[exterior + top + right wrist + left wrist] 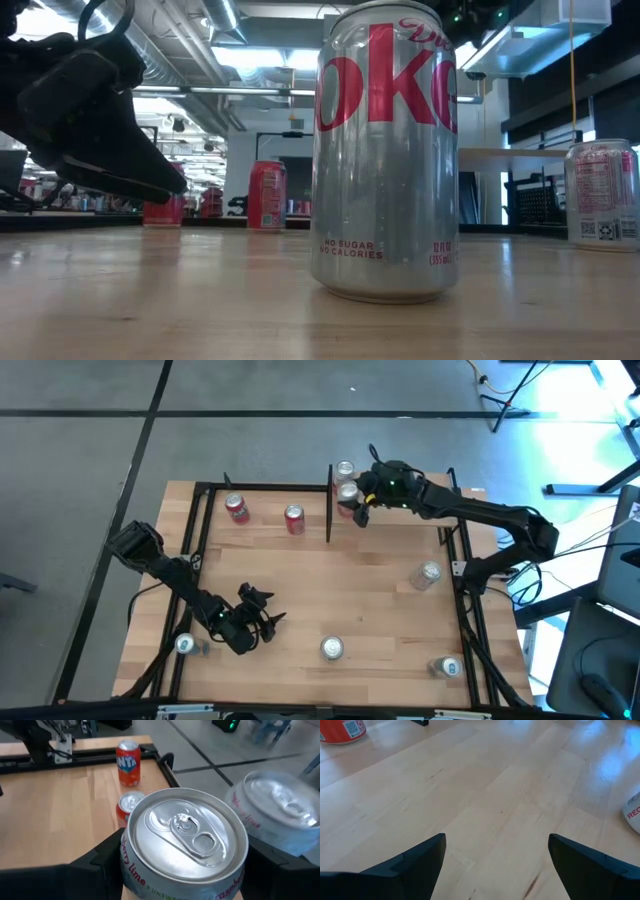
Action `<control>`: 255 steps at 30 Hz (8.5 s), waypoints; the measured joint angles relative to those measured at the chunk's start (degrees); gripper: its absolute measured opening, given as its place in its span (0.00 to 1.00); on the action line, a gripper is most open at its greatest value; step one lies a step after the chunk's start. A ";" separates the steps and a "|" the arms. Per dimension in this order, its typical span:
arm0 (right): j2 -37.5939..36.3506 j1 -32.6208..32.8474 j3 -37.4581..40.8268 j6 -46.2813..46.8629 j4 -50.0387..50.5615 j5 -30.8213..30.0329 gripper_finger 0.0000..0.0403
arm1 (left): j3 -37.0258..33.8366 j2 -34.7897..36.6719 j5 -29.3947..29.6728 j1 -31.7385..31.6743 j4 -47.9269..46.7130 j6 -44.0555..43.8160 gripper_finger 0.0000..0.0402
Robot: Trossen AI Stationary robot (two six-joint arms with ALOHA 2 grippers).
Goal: Place canned beverage on shelf
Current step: Put the pink soda can on the shelf aligned with the other pink soda can, then put the bottom silver soda can on the shelf
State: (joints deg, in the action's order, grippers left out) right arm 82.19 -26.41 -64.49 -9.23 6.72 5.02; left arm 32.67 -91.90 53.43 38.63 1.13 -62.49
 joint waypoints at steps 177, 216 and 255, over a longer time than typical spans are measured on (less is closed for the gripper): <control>2.40 55.38 3.65 10.65 4.66 -32.68 0.64 | 14.45 -14.75 -15.60 4.57 27.04 38.15 0.86; -11.61 -19.95 3.65 -15.18 12.80 22.14 0.64 | 9.25 -7.34 -16.94 -0.33 17.14 34.89 0.86; 0.67 -22.73 -3.23 -15.10 12.94 21.84 0.91 | 9.29 -7.34 -18.47 -1.19 19.06 36.08 0.86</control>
State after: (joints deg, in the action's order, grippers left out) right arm 82.85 -49.15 -67.72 -24.34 19.66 26.86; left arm 41.95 -99.24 34.96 37.44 20.18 -26.41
